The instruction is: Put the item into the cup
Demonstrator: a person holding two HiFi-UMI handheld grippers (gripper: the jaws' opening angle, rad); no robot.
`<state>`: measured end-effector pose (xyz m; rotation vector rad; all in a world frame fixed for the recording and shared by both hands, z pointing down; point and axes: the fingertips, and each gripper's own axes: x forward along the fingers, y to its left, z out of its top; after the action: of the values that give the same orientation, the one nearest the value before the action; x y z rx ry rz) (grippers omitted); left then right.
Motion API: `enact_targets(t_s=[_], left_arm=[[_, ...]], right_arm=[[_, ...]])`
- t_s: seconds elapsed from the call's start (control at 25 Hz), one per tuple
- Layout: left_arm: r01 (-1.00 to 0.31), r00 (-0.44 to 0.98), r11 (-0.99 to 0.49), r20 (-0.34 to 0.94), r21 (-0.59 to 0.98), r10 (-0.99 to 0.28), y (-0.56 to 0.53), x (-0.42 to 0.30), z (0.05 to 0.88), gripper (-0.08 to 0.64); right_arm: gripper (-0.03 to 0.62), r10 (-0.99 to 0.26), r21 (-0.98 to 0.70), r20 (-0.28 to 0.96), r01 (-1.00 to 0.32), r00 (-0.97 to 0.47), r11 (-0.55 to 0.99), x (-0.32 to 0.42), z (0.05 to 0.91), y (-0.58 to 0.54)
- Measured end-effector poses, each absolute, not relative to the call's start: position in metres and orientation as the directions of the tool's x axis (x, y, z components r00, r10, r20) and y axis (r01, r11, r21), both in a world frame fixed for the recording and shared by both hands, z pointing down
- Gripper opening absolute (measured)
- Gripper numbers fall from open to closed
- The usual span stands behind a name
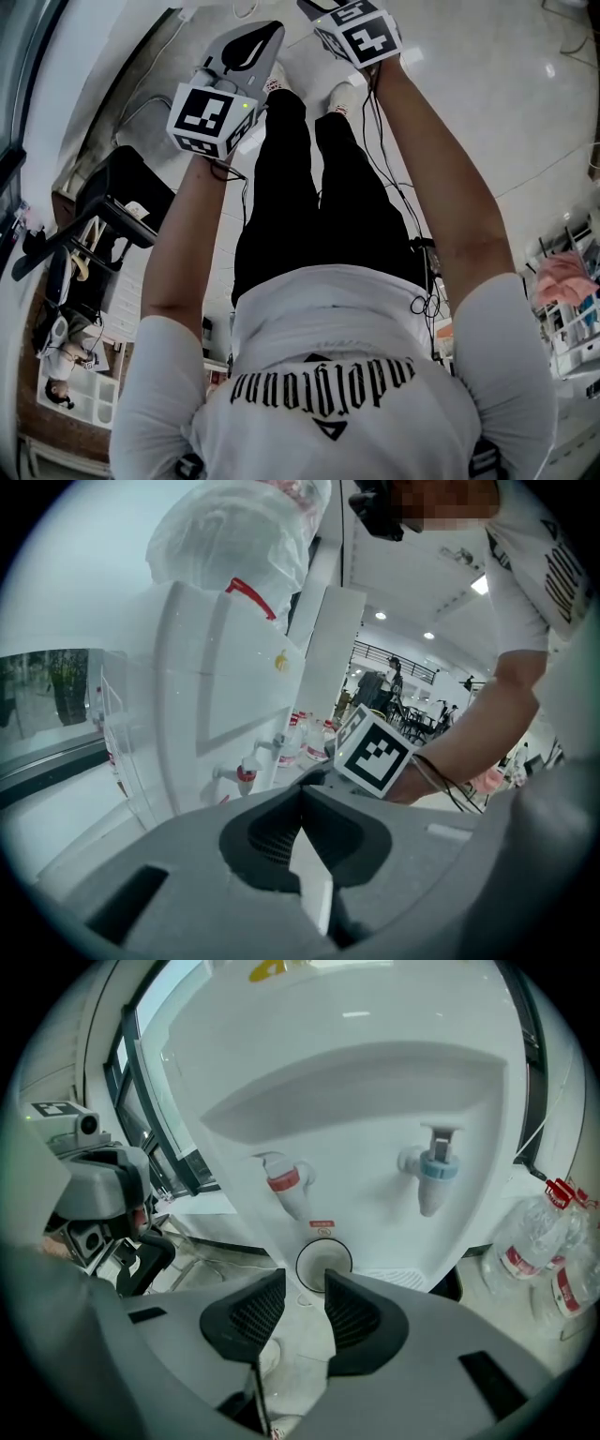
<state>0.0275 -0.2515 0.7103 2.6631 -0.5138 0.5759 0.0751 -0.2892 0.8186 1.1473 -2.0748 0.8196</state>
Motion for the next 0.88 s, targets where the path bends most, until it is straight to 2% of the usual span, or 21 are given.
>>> enact_targets(t_s=[0.4,0.6,0.88], left_arm=[[-0.447,0.85,-0.857,0.422,0.256,-0.317,-0.254,0.009,0.648,0.014],[-0.464,0.842,-0.848,0.426,0.257,-0.331,-0.268,0.0,0.658,0.014],[-0.476,0.845,-0.851,0.384,0.223,-0.372,-0.244,0.015,0.559,0.015]], right_arm=[[0.1,-0.514,-0.205,0.742,-0.875,-0.431,0.438,0.071,0.744,-0.257],[0.1,-0.539,-0.202,0.723,-0.879,-0.431,0.432,0.068,0.738,-0.27],[0.071,-0.617,-0.166,0.645,-0.872,-0.45,0.461,0.071,0.614,-0.25]])
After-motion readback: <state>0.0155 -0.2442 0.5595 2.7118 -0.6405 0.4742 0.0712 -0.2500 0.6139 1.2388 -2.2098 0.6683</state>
